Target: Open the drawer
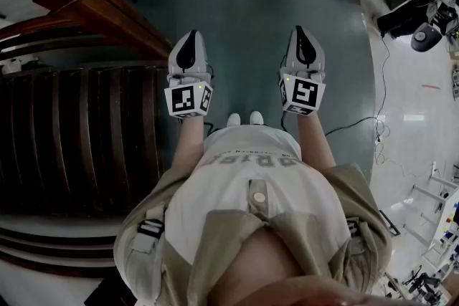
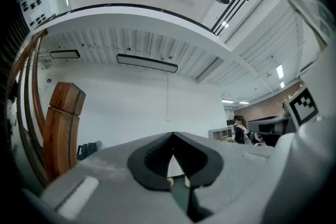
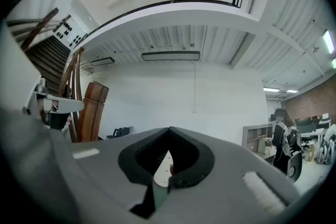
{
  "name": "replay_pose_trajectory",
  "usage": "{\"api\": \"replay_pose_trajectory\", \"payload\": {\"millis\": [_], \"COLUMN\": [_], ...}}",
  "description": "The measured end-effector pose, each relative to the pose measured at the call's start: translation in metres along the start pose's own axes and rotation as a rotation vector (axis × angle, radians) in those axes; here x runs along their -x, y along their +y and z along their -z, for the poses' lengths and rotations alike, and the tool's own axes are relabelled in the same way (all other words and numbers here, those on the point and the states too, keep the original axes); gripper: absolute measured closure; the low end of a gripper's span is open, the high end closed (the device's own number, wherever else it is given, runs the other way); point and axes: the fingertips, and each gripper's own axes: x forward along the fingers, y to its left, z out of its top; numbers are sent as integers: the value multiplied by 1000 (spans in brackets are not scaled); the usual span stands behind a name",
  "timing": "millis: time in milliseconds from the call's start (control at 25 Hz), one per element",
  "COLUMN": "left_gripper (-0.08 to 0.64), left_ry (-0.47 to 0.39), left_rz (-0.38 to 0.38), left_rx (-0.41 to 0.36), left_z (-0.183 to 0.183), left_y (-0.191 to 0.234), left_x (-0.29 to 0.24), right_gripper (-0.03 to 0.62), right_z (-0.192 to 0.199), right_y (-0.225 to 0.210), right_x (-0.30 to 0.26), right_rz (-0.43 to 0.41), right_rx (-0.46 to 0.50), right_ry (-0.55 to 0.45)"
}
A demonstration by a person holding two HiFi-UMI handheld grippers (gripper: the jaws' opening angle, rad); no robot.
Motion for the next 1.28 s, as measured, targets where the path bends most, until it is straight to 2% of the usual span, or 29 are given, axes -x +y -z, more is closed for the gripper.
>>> {"api": "replay_pose_trajectory", "payload": {"millis": [720, 960, 1000, 1040, 1080, 1120, 1160, 1200, 1280], "left_gripper": [554, 554, 554, 507, 421, 320, 244, 213, 195], "left_ry": [13, 29, 33, 39, 47, 54, 58, 60, 61], "left_rz": [-9, -4, 5, 18, 35, 49, 59, 64, 64], "left_rx": [12, 25, 33, 43, 53, 63, 68, 70, 74], "left_z": [5, 5, 5, 5, 6, 7, 8, 9, 9], "left_y": [2, 5, 5, 5, 3, 2, 1, 0, 0], "left_x": [1, -7, -10, -12, -16, -19, -22, -24, -26], "right_gripper": [595, 592, 568, 485, 385, 313, 283, 251, 202], "right_z": [3, 0, 1, 3, 5, 7, 9, 10, 12], "right_y": [3, -3, -2, 0, 2, 2, 2, -1, -6], "right_x": [0, -4, -6, -8, -10, -12, -14, -15, -17], "right_rz": [-14, -22, -34, -55, -80, -97, -104, -103, -88], "right_rx": [34, -38, -50, -61, -71, -77, -78, -77, -71], "right_ry": [16, -17, -16, -10, 0, 9, 15, 18, 24]}}
